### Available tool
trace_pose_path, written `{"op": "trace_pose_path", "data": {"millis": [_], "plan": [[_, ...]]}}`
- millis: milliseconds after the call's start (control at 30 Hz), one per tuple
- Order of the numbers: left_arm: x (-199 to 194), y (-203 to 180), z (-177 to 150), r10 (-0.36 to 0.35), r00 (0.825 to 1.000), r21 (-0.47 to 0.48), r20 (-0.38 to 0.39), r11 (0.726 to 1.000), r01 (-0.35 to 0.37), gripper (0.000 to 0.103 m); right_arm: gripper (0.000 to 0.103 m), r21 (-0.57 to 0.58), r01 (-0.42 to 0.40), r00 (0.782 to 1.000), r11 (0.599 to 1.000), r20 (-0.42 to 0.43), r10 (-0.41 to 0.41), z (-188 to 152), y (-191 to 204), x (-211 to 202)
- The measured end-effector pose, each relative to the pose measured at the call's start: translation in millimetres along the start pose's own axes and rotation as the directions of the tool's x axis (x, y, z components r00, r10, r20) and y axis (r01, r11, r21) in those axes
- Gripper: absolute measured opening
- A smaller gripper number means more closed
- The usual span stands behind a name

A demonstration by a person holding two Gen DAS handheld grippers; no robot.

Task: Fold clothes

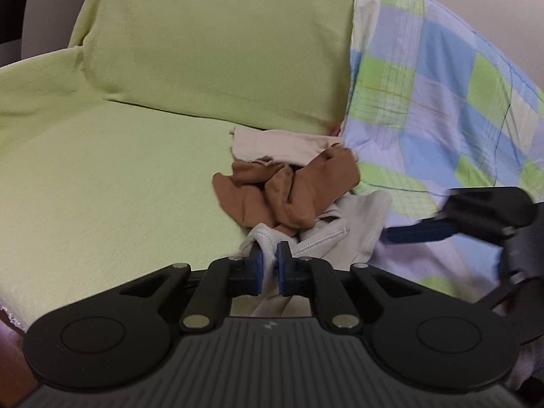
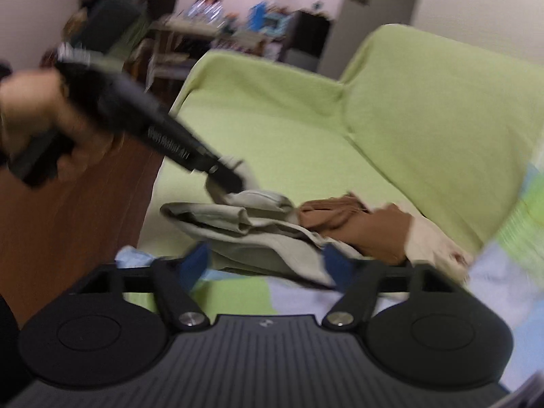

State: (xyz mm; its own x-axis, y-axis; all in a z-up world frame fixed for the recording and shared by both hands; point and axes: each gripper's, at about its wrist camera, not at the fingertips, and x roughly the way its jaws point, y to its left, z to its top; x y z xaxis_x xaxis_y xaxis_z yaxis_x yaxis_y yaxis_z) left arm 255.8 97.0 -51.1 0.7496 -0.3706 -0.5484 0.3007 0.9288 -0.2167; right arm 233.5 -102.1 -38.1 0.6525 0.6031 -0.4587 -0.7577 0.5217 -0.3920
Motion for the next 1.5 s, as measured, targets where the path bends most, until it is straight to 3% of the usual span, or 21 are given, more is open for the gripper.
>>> {"op": "trace_pose_path", "data": {"millis": [200,233,300,367,433,600,700,833,967,1033,1133,1200,1300,1400,1467,1500], "plan": [[1.7,-8.3,-7.2,-0.004,1.0,0.009,-0.004,1.0,0.004,0.007,0.05,-0.142,0.035,0.998,0.989,-0.041,-0.041,7.8,12.0,21.8],[0.4,-9.6,-6.8,-0.006,1.0,0.011,0.0,1.0,0.006,0.007,0.031,-0.166,0.04,0.998,0.985,-0.047,-0.048,9.1,14.0,25.4],[-3.8,-12.2,-4.9,-0.01,1.0,0.013,0.012,1.0,0.01,0.007,0.016,-0.213,0.049,0.996,0.976,-0.059,-0.063,11.8,18.0,32.7],[-15.1,-15.2,1.3,-0.018,0.999,0.01,0.043,1.0,0.018,0.007,0.012,-0.255,0.059,0.995,0.965,-0.067,-0.078,14.3,22.4,37.9],[-32.2,-21.8,10.6,-0.024,0.996,0.019,0.081,1.0,0.022,0.007,0.009,-0.213,0.079,0.996,0.974,-0.011,-0.084,16.1,33.1,3.0],[-84.6,-53.3,39.6,-0.071,0.98,0.069,0.188,0.996,0.059,0.007,0.009,0.05,0.082,0.988,0.995,0.128,-0.088,28.9,0.9,-91.7],[-122.0,-84.3,58.8,-0.118,0.96,0.118,0.253,0.989,0.09,0.007,0.009,0.169,0.086,0.972,0.982,0.204,-0.12,34.8,-12.6,-149.7],[-158.5,-121.3,74.3,-0.184,0.938,0.166,0.295,0.976,0.14,0.007,0.009,0.355,0.084,0.936,0.931,0.293,-0.196,34.2,-28.9,-244.0],[-180.0,-163.5,77.1,-0.27,0.916,0.219,0.298,0.953,0.21,0.007,0.009,0.461,0.122,0.9,0.879,0.323,-0.294,14.7,-30.7,-323.1],[-184.0,-196.8,75.8,-0.336,0.9,0.263,0.279,0.928,0.265,0.007,0.009,0.478,0.151,0.888,0.865,0.319,-0.332,6.4,-26.7,-349.8],[-178.1,-239.9,72.1,-0.412,0.88,0.318,0.236,0.888,0.331,0.007,0.009,0.513,0.266,0.863,0.816,0.251,-0.439,-24.6,-5.5,-416.7],[-166.1,-278.7,67.3,-0.479,0.858,0.354,0.187,0.847,0.396,0.007,0.009,0.537,0.32,0.85,0.781,0.202,-0.487,-36.0,2.8,-440.9],[-143.0,-334.0,61.3,-0.554,0.825,0.388,0.108,0.788,0.478,0.007,0.009,0.583,0.417,0.81,0.697,0.109,-0.576,-63.0,19.9,-493.0],[-122.7,-378.1,60.8,-0.609,0.791,0.402,0.065,0.741,0.538,0.007,0.009,0.597,0.53,0.74,0.602,0.021,-0.673,-86.8,39.0,-540.9],[-109.8,-413.5,60.8,-0.655,0.755,0.412,0.038,0.699,0.585,0.007,0.009,0.57,0.634,0.659,0.523,-0.043,-0.751,-99.5,60.7,-573.9],[-105.0,-428.6,60.4,-0.676,0.736,0.413,0.027,0.678,0.608,0.007,0.009,0.548,0.668,0.632,0.503,-0.062,-0.772,-102.1,72.3,-581.8]]}}
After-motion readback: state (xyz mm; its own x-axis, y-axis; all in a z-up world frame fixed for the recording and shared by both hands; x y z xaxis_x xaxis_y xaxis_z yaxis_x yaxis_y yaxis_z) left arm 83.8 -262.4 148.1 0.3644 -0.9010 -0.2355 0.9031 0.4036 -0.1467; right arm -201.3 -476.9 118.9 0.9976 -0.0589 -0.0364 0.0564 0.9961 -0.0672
